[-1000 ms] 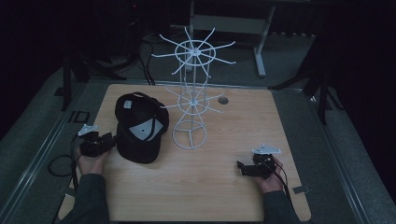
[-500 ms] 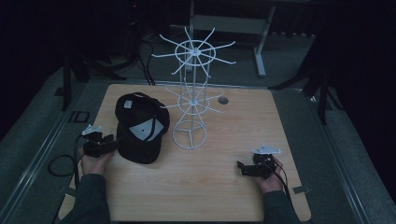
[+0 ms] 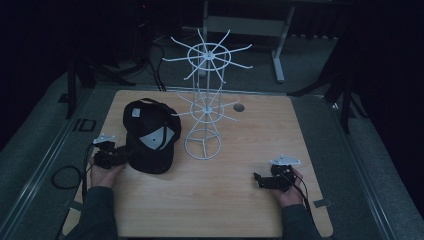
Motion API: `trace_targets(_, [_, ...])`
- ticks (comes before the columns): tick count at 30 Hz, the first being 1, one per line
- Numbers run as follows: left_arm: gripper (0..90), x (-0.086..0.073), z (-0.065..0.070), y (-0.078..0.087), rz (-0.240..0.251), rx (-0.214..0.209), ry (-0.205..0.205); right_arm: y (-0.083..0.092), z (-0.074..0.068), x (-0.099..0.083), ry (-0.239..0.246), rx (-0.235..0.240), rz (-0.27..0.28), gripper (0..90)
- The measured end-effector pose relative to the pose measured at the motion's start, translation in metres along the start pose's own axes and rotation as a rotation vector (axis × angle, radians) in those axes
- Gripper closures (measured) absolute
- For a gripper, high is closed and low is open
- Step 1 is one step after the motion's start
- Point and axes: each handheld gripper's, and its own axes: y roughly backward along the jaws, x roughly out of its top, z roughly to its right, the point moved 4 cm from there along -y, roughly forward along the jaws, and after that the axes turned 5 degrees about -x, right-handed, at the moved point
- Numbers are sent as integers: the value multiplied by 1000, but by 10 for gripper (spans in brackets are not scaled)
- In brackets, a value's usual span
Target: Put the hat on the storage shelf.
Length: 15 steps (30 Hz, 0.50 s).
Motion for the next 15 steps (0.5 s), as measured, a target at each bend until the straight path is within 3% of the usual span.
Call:
trace_targets(6, [383,-1,5,0,-9,-29,-16,0,0,0,1,0,0,113])
trace_targets(15, [393,0,7,-3,-17,-57,-5,0,0,0,2,0,1,113])
